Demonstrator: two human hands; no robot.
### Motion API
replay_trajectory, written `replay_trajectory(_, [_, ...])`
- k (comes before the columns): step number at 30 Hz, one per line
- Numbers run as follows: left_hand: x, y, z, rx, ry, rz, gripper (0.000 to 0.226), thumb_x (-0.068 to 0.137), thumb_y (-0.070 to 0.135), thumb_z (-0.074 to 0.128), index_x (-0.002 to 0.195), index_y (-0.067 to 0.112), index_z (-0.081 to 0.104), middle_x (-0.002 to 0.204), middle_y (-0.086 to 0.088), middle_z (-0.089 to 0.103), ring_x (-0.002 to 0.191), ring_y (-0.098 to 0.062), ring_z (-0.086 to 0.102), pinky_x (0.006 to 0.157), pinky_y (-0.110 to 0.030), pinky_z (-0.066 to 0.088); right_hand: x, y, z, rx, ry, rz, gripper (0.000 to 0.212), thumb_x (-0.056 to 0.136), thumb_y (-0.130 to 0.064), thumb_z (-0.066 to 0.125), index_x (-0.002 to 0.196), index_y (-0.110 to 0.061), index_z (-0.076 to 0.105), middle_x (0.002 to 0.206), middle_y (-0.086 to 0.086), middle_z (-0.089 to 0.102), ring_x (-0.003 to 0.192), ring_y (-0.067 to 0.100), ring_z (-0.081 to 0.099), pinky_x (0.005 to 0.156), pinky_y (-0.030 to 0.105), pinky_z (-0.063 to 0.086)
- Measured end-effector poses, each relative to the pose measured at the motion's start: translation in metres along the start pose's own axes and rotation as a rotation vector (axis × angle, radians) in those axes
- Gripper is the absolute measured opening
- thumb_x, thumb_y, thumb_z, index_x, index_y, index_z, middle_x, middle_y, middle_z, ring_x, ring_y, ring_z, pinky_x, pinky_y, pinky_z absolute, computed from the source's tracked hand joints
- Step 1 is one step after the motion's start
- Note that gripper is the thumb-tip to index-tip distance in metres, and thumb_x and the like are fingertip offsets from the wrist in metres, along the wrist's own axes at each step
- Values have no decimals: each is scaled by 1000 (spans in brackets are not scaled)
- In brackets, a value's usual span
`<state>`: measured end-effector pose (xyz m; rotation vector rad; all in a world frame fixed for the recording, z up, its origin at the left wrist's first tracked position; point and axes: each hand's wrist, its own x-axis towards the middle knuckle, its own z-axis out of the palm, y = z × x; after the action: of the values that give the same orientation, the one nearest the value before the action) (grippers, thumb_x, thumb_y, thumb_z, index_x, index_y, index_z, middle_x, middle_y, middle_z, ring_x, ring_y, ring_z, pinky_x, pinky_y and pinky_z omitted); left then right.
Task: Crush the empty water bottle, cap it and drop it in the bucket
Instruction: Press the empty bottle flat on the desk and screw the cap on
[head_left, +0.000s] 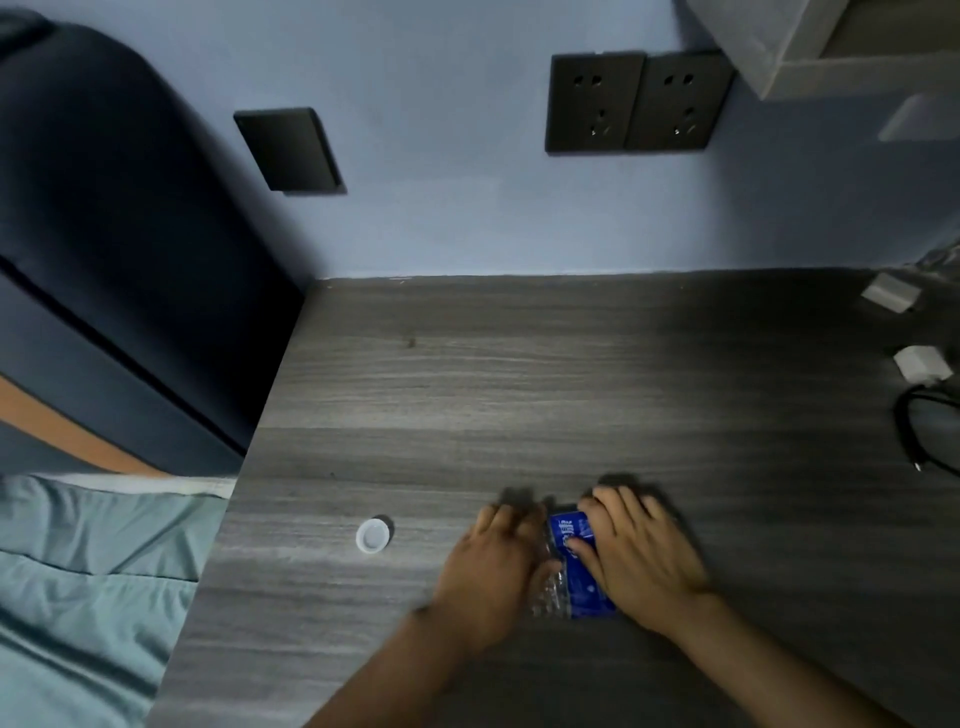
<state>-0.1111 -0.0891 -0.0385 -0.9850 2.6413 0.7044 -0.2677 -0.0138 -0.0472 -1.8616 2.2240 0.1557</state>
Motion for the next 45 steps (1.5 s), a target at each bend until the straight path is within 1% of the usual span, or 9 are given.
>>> replay_trajectory(5, [-2,-16,-26,-380,-129,-72,55,83,33,62,133,22,42,137,-4,52,124,-19,49,105,-26,39,3,2,3,-1,101,-23,36,77,-48,61,87,-14,69,80,4,67,64,15,64,55,29,57])
replay_trajectory(13, [3,-17,-18,-362,-94,-214,30,77,27,68,102,11,64,105,-9,70,96,-19,64,89,-34,52,8,5,3,45,-1,-46,48,91,-56,31,115,-18,49,117,4,52,99,16,55,85,30,45])
replay_trajectory(18, [-1,-15,-21,-340,-45,-180,28,73,29,72,94,11,67,98,-9,72,89,-20,66,85,-35,54,17,4,-17,101,-176,-245,60,75,-66,52,115,-22,43,117,-2,51,97,17,55,76,29,39])
replay_trajectory(26, [-3,-15,-26,-199,-24,-72,29,74,33,69,90,8,68,91,-12,73,83,-23,66,77,-33,50,31,-33,-23,503,-425,-294,34,69,-32,79,92,-15,61,78,-6,63,62,6,52,53,16,35])
replay_trajectory(29, [-12,-24,-30,-301,-96,23,24,77,29,66,87,7,66,89,-13,71,79,-21,65,74,-30,49,27,-40,-21,498,-401,-298,29,68,-34,79,81,-20,57,68,-15,51,60,1,45,52,15,32])
replay_trajectory(33, [-23,-32,-35,-448,-162,62,25,75,27,68,97,14,65,98,-6,72,88,-15,65,86,-36,53,27,-44,-26,511,-369,-281,35,68,-31,80,92,-12,63,90,4,70,74,15,60,65,26,46])
replay_trajectory(38, [-36,-48,-43,-573,87,-61,36,83,48,54,70,16,61,65,2,58,59,-6,52,61,-27,42,31,-45,-30,450,-320,-276,34,68,-36,78,91,-15,65,84,3,68,72,17,60,54,24,38])
replay_trajectory(41, [-44,-76,-43,-376,302,-139,19,83,36,58,87,20,66,83,-6,66,78,-18,61,73,-31,47,27,-40,-23,530,-350,-205,29,69,-33,79,89,-15,67,68,-10,60,60,4,53,51,17,35])
replay_trajectory(45, [-52,-101,-30,-138,212,-320,46,82,28,63,126,18,52,130,-11,47,118,-29,42,100,-32,36,27,-38,-17,562,-313,-146,27,67,-32,81,83,-16,67,57,-17,48,51,-3,45,47,16,30])
